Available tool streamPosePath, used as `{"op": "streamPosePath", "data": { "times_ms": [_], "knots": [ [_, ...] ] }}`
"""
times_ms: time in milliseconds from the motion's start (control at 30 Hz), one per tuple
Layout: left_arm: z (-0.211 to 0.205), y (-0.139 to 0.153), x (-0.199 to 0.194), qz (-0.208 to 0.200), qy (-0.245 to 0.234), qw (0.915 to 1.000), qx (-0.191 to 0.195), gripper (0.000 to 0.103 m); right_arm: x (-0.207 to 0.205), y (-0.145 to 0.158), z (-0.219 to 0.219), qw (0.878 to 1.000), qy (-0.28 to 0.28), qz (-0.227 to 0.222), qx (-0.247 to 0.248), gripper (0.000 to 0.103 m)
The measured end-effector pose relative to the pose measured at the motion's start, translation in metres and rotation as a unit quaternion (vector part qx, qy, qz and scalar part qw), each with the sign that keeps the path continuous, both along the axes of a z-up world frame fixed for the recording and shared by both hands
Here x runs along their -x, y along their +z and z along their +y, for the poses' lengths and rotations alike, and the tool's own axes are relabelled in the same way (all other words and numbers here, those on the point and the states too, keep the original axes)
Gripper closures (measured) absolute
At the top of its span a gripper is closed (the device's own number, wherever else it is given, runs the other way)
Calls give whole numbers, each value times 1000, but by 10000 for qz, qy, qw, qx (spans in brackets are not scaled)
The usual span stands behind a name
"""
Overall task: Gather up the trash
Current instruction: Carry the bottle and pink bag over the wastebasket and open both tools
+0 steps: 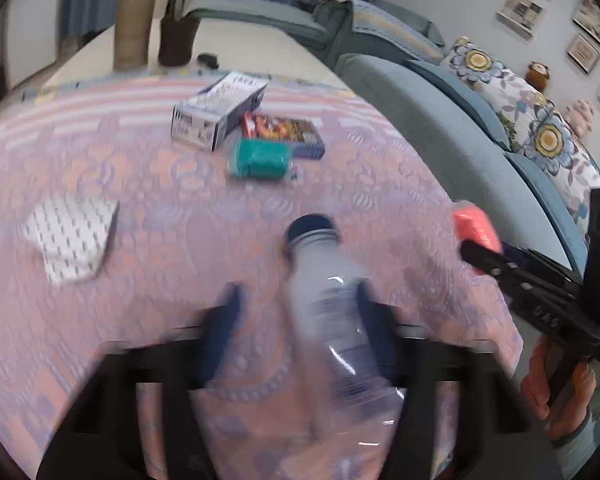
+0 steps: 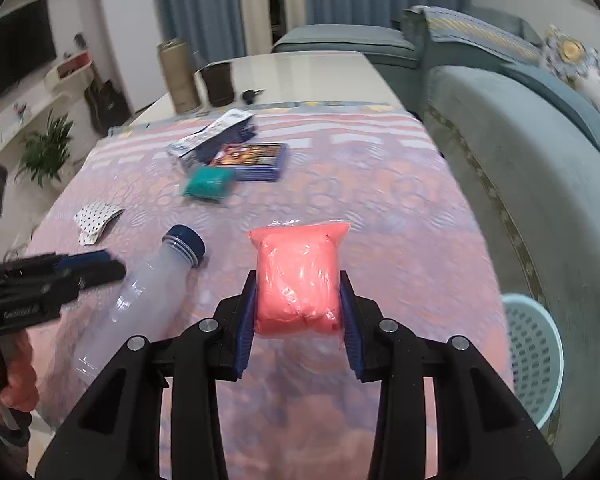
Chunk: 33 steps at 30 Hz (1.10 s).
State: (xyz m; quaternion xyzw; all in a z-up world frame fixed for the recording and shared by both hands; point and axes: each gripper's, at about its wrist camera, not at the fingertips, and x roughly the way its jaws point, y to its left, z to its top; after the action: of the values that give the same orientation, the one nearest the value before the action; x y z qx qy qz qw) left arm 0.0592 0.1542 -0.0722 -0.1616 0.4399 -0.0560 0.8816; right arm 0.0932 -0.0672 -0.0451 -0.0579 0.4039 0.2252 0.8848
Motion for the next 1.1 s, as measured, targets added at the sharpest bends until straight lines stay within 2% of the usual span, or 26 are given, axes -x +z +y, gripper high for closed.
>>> {"op": "streamPosePath", "data": {
  "times_ms": [67,200,367,500,633,700,867,1100],
  "knots": [
    [-7,-5,2,110,-65,9999,-81,40,2,0,-16,9999,-99,18,-94,69],
    [-18,-7,1,204,-266,9989,334,37,4,-8,-47,9986,-363,151,-348,69],
    [-53,-16,-10,384,-655,9951,634,33,5,-16,-83,9949,-732,310,-619,69],
    [-85,-25,-21,514,-861,9935,531,33,5,-21,-107,9917,-965,372,-767,69],
    [-116,-41,-35,835,-1059,9903,344,41,6,-26,-129,9879,-1172,413,-933,69],
    [-129,-39,-36,743,-1048,9917,-23,42,7,-29,-143,9854,-1288,430,-1029,69],
    [-144,-29,-33,478,-1090,9926,-257,43,12,-29,-170,9813,-1495,302,-1173,69],
    [-177,27,-38,-307,-1298,9910,-110,48,14,1,-209,9734,-1779,-147,-1435,69]
  ]
}}
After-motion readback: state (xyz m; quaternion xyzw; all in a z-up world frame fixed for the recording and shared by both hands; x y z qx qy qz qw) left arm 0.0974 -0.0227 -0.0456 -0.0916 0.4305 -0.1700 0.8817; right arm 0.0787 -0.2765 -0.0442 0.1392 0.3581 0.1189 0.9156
